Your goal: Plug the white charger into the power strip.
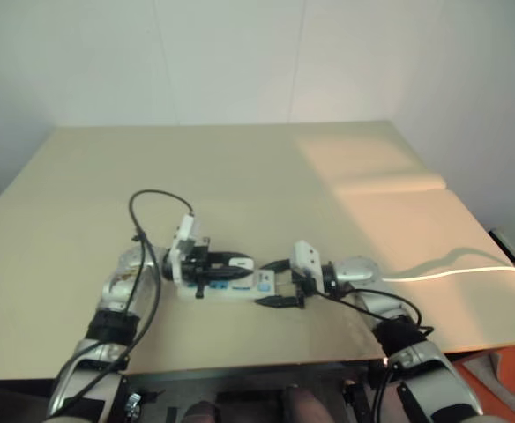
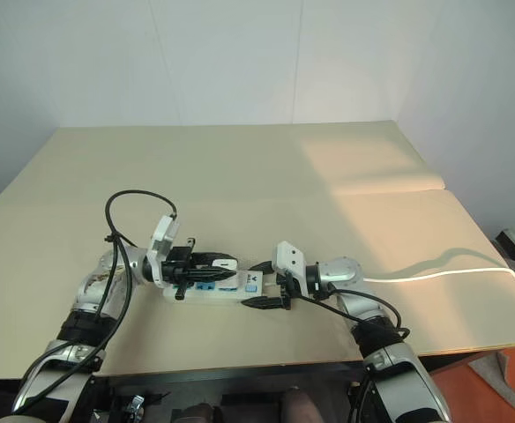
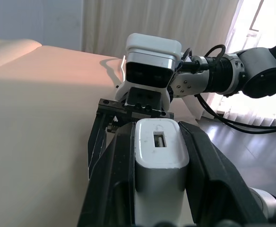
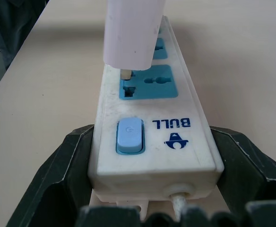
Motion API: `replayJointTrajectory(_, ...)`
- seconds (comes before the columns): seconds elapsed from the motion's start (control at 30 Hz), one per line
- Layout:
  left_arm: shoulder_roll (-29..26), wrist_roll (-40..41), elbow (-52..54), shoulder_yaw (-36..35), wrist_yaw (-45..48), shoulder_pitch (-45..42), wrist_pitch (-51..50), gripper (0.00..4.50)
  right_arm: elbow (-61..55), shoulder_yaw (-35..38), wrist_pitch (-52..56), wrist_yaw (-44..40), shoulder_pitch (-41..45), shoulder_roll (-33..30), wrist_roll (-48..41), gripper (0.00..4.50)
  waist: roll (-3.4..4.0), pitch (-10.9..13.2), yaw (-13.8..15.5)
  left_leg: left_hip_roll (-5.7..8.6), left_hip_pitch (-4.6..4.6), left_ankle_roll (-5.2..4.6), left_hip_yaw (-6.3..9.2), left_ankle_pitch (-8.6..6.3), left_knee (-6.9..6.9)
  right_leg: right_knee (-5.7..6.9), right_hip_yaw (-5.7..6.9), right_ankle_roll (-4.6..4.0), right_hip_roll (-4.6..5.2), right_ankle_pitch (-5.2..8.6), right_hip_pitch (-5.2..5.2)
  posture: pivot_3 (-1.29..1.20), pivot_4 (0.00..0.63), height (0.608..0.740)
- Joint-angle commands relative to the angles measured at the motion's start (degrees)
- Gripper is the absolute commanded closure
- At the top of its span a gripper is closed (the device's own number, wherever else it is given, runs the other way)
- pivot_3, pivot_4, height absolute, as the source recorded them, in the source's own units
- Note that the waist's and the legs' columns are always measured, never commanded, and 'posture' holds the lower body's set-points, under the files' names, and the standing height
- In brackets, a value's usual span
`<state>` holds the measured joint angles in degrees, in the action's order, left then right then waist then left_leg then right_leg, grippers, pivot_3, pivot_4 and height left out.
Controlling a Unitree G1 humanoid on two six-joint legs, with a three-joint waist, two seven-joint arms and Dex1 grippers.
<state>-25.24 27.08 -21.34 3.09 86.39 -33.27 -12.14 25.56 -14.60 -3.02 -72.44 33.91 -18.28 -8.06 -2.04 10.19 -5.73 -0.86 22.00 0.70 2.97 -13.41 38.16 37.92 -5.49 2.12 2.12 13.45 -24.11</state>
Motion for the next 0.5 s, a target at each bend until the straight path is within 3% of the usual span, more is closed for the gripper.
replayJointTrajectory(0.03, -0.6, 0.2, -0.4, -0.8, 1.5, -1.5, 1.5, 3.49, 0.1, -2.6, 0.4, -1.1, -0.8, 0.9, 1.0, 1.09, 0.0, 0.0, 0.0, 0.0, 0.0, 0.0, 0.0, 0.0, 0.0, 0.0, 0.0, 0.0, 0.0, 0.0, 0.0, 0.0, 0.15, 0.74)
replayJointTrajectory(0.5, 0.2, -4.5, -11.6, 1.0, 4.9, -5.1, 8.6, 3.49, -0.5, -3.0, 0.4, -1.1, -1.1, 0.7, 1.2, 1.09, -0.01, -0.1, 0.0, 0.0, -0.02, 0.0, -0.01, 0.0, -0.04, -0.05, 0.0, 0.0, -0.01, 0.01, 0.03, 0.0, 0.15, 0.74)
